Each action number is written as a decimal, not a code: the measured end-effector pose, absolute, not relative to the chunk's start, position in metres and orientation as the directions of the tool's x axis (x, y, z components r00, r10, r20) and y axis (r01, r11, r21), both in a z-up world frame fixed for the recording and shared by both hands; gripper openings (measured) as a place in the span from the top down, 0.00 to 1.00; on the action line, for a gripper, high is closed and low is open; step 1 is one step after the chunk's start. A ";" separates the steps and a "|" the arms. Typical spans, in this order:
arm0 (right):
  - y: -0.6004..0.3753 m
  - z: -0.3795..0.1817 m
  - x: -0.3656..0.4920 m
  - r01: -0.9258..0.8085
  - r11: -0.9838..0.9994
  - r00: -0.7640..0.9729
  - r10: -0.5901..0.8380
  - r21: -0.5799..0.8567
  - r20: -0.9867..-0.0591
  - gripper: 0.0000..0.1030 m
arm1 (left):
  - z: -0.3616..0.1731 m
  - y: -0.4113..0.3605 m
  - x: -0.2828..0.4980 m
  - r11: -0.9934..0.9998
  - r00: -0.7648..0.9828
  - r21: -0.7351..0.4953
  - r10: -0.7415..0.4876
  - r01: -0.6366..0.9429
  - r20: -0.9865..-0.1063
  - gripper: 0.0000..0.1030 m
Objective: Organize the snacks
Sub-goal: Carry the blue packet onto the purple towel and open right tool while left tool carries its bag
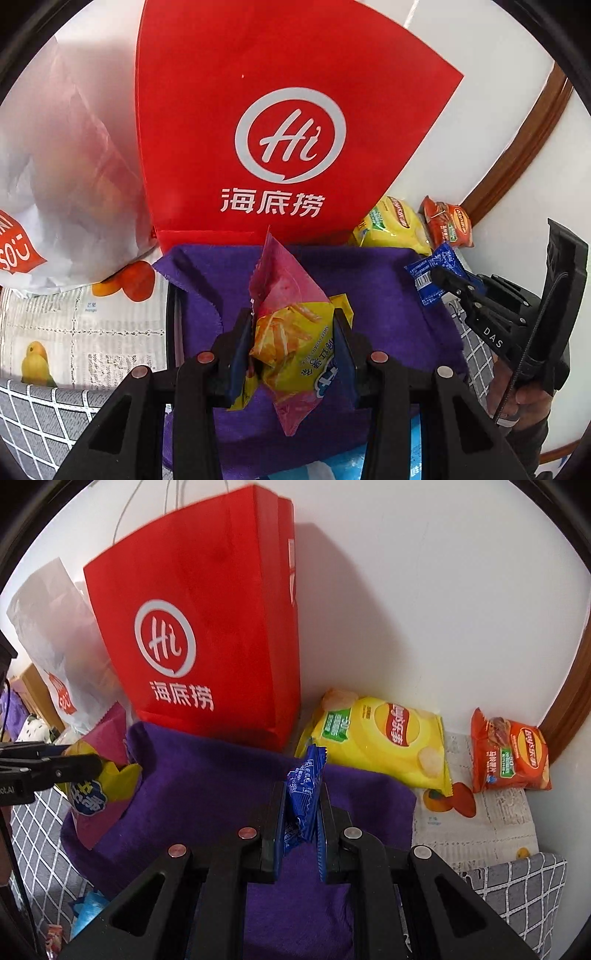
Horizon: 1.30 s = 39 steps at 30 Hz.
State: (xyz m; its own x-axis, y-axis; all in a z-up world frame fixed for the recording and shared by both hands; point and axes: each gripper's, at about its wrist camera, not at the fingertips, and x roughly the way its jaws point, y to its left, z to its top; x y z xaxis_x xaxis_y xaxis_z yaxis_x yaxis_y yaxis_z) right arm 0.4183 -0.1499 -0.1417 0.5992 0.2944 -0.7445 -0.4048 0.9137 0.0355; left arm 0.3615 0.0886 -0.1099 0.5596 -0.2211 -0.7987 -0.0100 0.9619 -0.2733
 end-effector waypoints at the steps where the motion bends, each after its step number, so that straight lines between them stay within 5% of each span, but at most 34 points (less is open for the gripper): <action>1: -0.150 -0.145 0.420 -0.406 0.913 0.592 0.294 0.038 -0.750 0.86 | -0.112 0.089 0.362 0.962 0.556 -0.274 -0.222 -0.011 -0.801 0.62; 39: -0.144 -0.172 0.427 -0.403 0.914 0.534 0.277 0.047 -0.799 0.86 | -0.143 0.074 0.377 0.955 0.494 -0.297 -0.265 0.015 -0.828 0.62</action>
